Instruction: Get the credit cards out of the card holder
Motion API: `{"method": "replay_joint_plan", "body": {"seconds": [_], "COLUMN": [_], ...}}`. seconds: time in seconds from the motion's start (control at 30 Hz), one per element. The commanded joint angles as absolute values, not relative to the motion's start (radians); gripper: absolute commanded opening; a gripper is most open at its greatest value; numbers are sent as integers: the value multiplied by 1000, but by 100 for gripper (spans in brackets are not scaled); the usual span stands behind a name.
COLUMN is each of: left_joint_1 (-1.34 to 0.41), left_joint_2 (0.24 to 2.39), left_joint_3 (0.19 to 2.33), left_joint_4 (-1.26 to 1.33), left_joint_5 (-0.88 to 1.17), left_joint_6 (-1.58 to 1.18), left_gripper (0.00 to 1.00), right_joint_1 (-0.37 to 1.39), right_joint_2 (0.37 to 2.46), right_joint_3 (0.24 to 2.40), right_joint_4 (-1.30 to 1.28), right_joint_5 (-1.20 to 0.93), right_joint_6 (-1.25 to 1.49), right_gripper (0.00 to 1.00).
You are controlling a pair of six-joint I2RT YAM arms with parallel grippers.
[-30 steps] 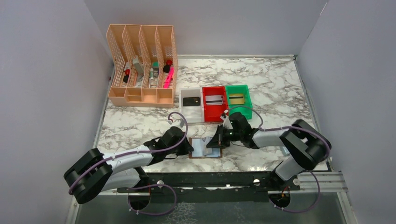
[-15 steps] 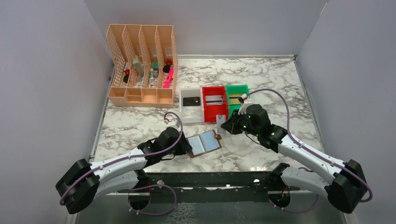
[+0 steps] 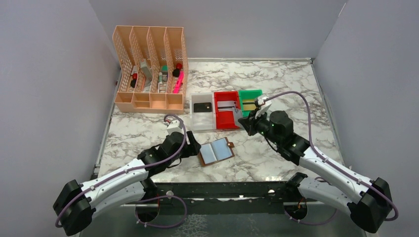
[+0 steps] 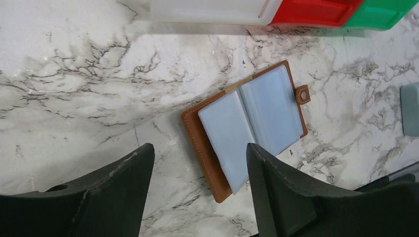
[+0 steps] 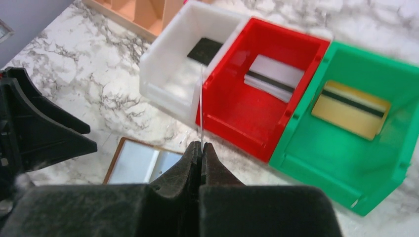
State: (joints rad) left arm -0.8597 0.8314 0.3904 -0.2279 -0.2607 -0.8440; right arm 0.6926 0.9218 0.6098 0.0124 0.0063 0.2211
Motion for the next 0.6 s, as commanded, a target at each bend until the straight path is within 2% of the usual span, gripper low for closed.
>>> {"method": "replay_joint_plan", "body": {"seconds": [0.0, 0.33, 0.57], "left_joint_1": [-864, -864, -864], "left_joint_2": [799, 777, 757], "left_joint_3": [419, 434, 412], "left_joint_4": [-290, -344, -350], "left_joint_5": [-355, -395, -390], "left_joint_6": [-824, -832, -844], "left_gripper": [74, 91, 94], "right_joint_1": [693, 693, 693], "right_joint_2": [907, 1082, 1305], "right_joint_3": [561, 682, 802], "right_joint_4": [254, 266, 209], "right_joint_5": [-60, 7, 42], "right_joint_6": [-61, -335, -561], "right_gripper": [1, 1, 1]}}
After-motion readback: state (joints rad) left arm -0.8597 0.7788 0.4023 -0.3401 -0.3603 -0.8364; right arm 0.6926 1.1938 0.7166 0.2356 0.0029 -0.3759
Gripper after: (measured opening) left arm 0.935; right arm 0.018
